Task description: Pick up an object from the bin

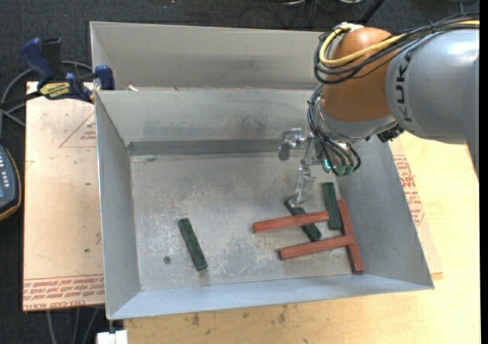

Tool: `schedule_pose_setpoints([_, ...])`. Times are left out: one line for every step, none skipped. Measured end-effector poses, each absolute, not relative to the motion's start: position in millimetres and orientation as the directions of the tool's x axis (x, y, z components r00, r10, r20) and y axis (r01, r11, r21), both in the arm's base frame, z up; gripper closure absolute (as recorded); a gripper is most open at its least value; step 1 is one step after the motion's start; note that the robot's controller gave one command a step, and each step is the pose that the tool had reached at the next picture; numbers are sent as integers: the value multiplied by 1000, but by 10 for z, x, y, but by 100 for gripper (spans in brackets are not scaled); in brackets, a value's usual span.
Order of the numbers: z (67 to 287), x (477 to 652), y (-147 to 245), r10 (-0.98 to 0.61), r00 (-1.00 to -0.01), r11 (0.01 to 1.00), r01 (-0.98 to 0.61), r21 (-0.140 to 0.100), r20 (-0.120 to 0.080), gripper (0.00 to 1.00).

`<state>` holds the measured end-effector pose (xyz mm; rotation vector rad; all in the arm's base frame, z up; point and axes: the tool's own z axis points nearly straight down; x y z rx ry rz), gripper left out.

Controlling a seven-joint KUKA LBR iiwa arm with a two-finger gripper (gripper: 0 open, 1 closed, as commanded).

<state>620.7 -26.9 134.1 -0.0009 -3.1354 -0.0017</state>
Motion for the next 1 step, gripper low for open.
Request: schedule_pose_setpoints([714, 5802, -252, -318, -948, 948, -318, 2, -1, 0])
